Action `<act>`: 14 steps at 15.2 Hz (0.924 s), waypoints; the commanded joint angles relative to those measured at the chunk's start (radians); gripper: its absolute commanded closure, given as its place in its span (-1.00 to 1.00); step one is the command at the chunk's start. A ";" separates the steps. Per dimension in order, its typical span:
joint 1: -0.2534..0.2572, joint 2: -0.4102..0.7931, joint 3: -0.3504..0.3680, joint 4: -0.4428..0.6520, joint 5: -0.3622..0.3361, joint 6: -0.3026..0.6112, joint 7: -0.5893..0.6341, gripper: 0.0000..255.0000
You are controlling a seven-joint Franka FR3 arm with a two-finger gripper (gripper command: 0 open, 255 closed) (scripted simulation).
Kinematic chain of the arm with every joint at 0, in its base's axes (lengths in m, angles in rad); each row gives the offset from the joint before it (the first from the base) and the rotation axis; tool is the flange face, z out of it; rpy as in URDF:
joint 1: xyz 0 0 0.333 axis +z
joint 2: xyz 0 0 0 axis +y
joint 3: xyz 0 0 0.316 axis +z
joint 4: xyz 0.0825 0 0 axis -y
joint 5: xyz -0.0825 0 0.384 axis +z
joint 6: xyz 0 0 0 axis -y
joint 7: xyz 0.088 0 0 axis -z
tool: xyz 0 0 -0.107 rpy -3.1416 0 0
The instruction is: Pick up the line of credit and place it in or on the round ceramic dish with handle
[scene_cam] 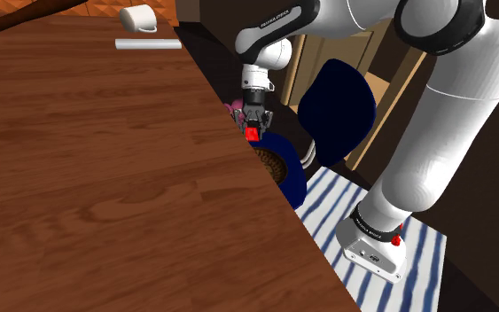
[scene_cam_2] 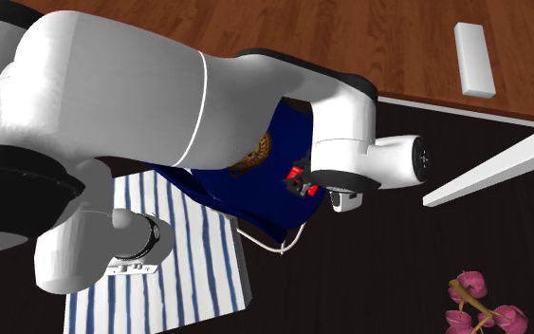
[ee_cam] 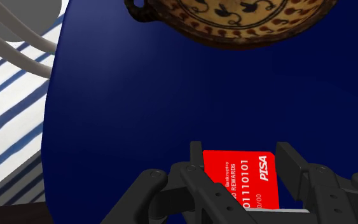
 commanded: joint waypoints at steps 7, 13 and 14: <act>-0.004 -0.052 -0.003 0.043 -0.010 -0.092 0.029 1.00; -0.006 -0.084 -0.005 0.086 -0.014 -0.162 0.052 1.00; -0.006 -0.088 -0.005 0.094 -0.014 -0.174 0.056 1.00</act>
